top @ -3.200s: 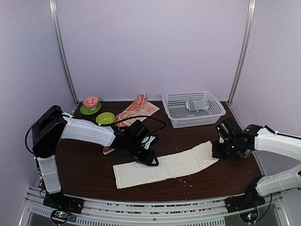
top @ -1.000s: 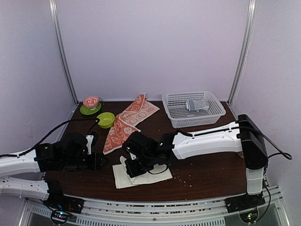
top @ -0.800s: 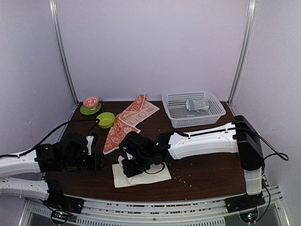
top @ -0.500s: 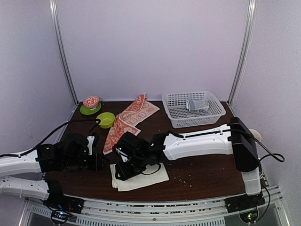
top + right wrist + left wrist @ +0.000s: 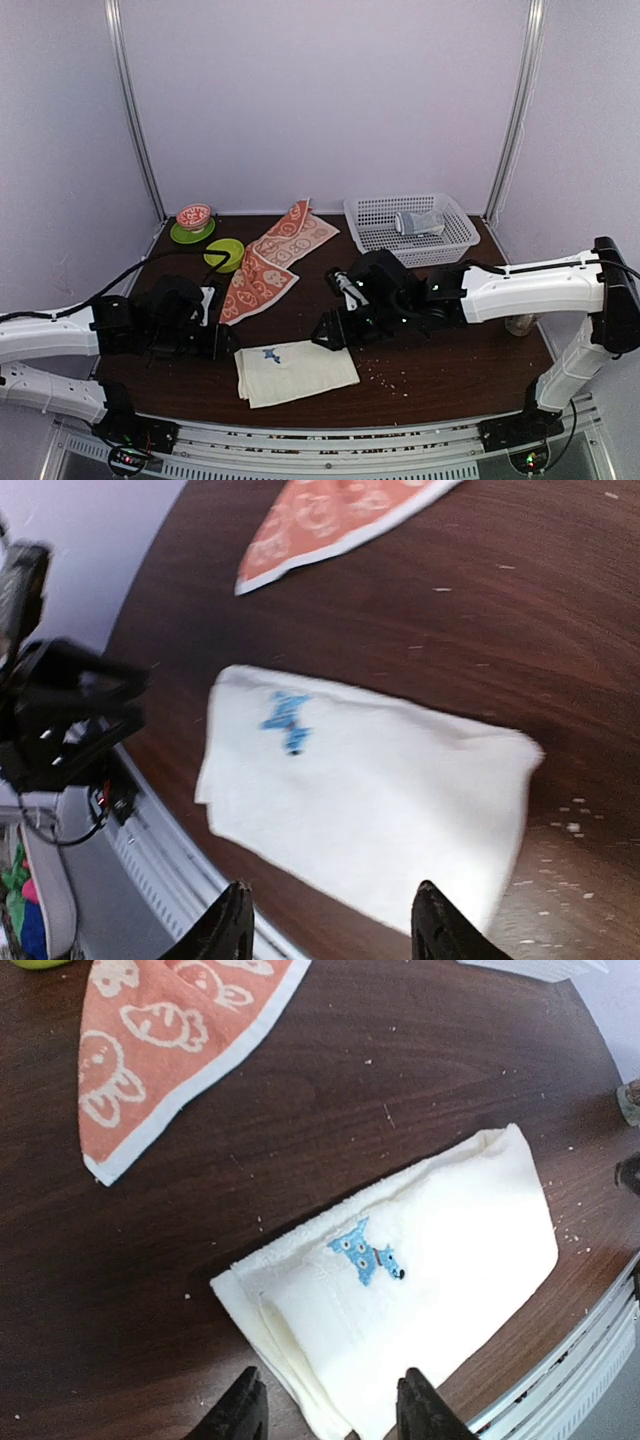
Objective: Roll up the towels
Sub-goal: Fold the towel at the center of the board, then adjust the towel at the center of the board.
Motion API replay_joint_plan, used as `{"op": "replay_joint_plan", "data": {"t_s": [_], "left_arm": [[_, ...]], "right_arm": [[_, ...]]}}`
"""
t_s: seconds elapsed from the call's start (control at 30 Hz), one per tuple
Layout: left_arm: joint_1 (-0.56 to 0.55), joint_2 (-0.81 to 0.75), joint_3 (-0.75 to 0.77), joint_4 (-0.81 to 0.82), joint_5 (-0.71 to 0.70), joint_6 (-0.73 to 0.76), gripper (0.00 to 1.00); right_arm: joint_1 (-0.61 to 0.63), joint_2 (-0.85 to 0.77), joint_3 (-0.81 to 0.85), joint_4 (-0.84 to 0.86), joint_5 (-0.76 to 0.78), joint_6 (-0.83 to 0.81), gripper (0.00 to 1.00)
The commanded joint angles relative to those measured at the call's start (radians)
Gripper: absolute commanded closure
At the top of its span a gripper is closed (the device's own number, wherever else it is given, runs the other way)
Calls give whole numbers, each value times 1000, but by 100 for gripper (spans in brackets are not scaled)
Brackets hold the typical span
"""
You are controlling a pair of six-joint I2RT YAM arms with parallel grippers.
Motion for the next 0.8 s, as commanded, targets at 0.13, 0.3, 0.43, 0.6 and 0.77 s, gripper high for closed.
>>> {"op": "replay_joint_plan", "data": {"t_s": [0.13, 0.3, 0.43, 0.6, 0.77], "left_arm": [[8, 227, 115, 21, 74, 14, 53], [19, 334, 149, 15, 96, -6, 55], [28, 368, 147, 4, 94, -36, 56], [36, 395, 140, 9, 95, -53, 55], [41, 429, 136, 35, 111, -57, 55]], "right_arm": [[-53, -22, -124, 117, 37, 56, 47], [-56, -29, -123, 116, 31, 35, 48], [-58, -45, -121, 105, 32, 18, 48], [-66, -61, -122, 101, 32, 7, 47], [-68, -58, -118, 100, 25, 11, 47]]}}
